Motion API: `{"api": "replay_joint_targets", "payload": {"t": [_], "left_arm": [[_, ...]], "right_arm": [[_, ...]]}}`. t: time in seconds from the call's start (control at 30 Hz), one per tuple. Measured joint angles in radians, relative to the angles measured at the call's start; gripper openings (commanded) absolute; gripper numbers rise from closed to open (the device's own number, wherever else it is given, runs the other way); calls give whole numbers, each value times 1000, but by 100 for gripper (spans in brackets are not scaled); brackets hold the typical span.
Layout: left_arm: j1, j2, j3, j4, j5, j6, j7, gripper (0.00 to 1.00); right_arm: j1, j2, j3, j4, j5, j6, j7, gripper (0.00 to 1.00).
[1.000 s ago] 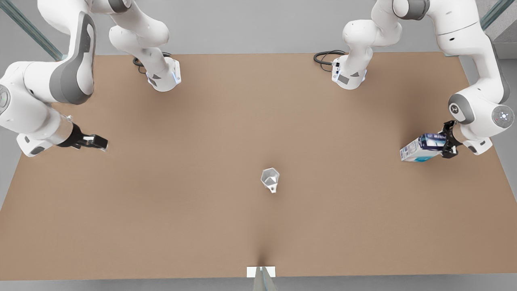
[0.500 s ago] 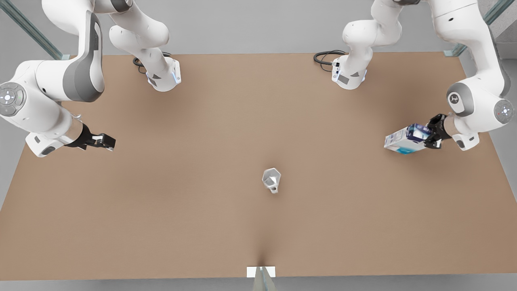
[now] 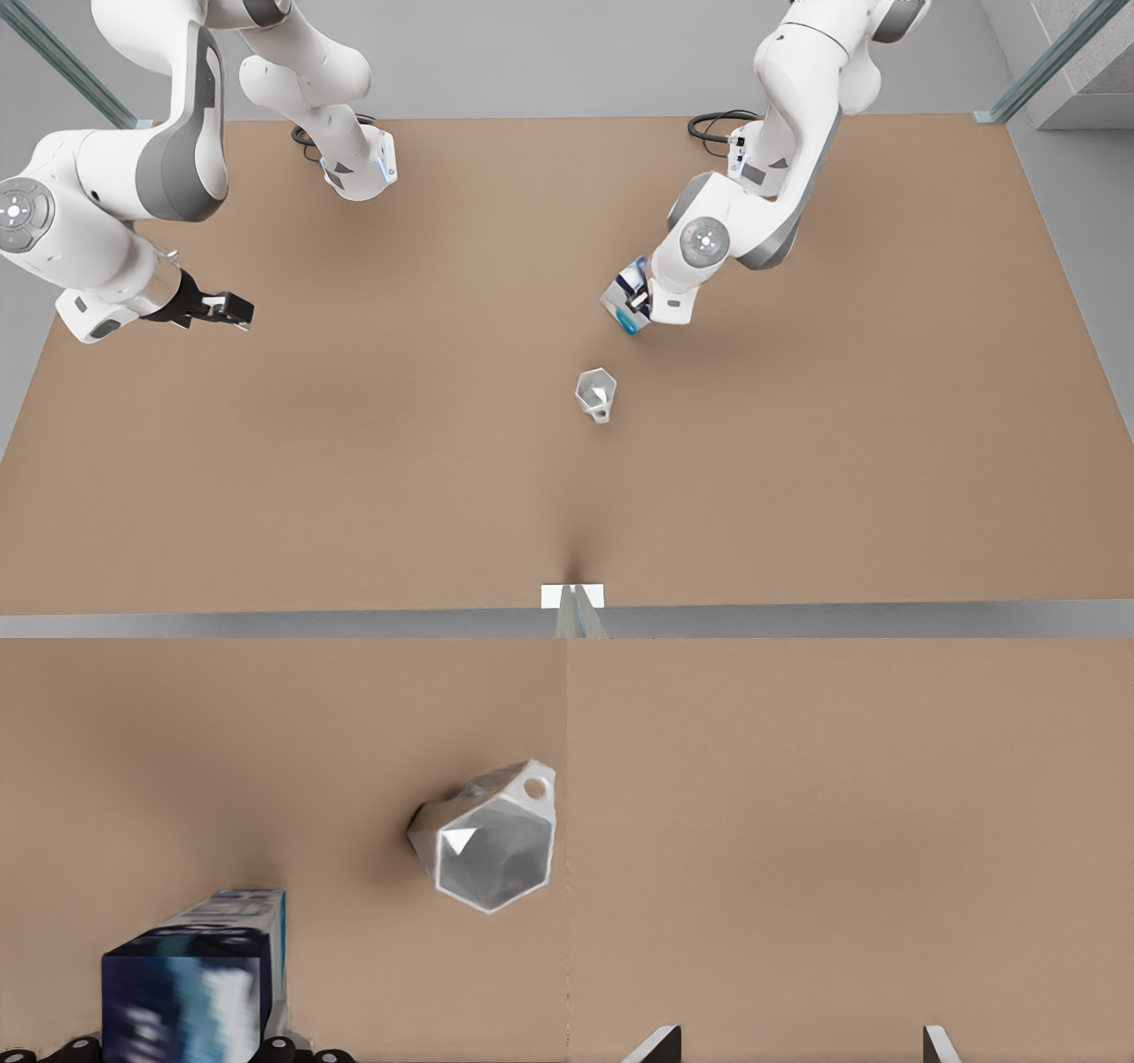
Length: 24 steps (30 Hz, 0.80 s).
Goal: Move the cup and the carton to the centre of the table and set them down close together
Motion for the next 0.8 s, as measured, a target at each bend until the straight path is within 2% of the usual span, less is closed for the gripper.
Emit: {"api": "replay_joint_targets", "payload": {"t": [0.1, 0.27, 0.3, 0.33, 0.8], "left_arm": [[-56, 93, 5, 89, -23, -3, -144, 58], [-64, 142, 11, 105, -33, -5, -171, 60], [-70, 144, 11, 105, -34, -5, -171, 69], [-69, 147, 11, 106, -34, -6, -169, 100], [-55, 140, 57, 144, -33, -70, -154, 100]], "right_arm": [[-2, -2, -1, 0, 2, -2, -1, 100], [-1, 0, -1, 0, 3, -3, -1, 100], [-1, 1, -1, 0, 3, -3, -1, 100], [-1, 2, -1, 0, 4, -3, -1, 100], [-2, -3, -1, 0, 5, -6, -1, 100]]}}
